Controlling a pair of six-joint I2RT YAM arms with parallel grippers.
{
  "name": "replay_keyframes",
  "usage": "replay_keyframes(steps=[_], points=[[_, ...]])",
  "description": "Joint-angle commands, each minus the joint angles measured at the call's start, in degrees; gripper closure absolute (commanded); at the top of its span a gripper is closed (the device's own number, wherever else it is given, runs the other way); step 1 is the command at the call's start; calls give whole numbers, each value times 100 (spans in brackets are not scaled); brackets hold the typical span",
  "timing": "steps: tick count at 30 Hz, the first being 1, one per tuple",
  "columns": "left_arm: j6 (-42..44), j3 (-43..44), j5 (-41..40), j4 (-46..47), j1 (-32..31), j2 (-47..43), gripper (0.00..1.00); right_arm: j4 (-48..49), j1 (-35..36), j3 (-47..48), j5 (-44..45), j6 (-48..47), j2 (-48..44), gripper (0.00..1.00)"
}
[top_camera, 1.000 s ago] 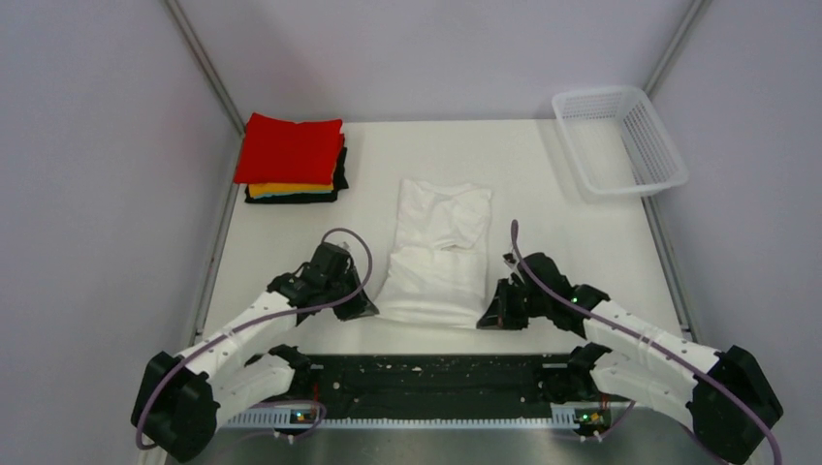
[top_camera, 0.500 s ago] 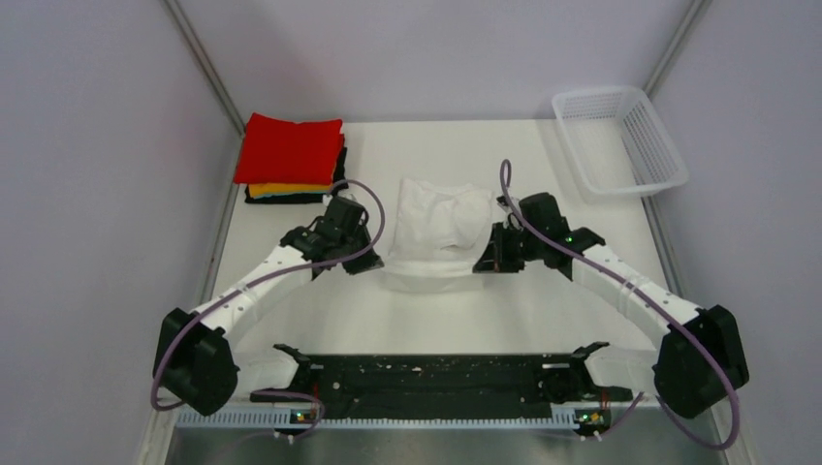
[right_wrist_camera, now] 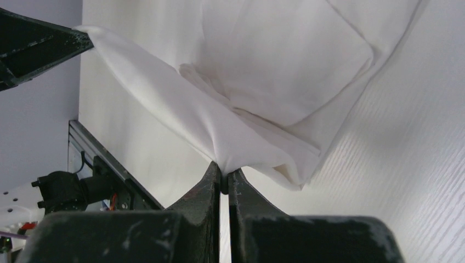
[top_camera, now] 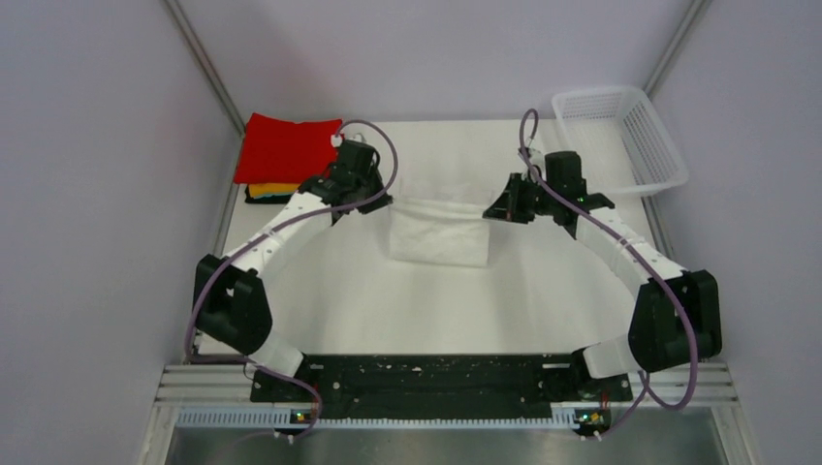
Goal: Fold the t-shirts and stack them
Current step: Fold the long partially folded tshirt into a neat square
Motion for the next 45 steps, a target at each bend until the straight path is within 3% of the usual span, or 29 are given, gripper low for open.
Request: replay_keyframes(steps=[1,10,21,31,32,34,35,37,38,41,43,45], points=[[486,890,64,204,327,597,100,693,-284,440,-267,121,371,100],[926,2359,606,89,679,1732,100,865,-482,1122,-379,249,1151,100],[1095,3677,1345,440,779,3251,100,1385,-875,1124,-232,493,1783,100],[982,5171,1615,564,794,4850,100,2201,-1060,1957,-106,623,3335,100],[981,5294,1587,583,788,4967,92,2265,-1061,2099,-34,599,3487,96],[973,5624,1523,501,801,5164,80,2194,-1075,2459,162,441,3707,73],[972,5732,1510,481,812,5195,68,2057,-1071,2665,232,352,3800,60],[972,5749,1469,530,822,5102,30,1754,-1073,3101,128,209,3862,39],[979,5713,1448,566,824,4992,5,1736,-1068,3136,72,195,3774,32],[955,5395,1479,667,823,4592,1,1730,-1068,2959,46,165,3411,23],[934,5022,1586,774,803,4248,1,1739,-1056,2706,-50,229,3148,6],[913,4522,1859,996,776,3859,1,1819,-996,2412,-222,401,2922,1]])
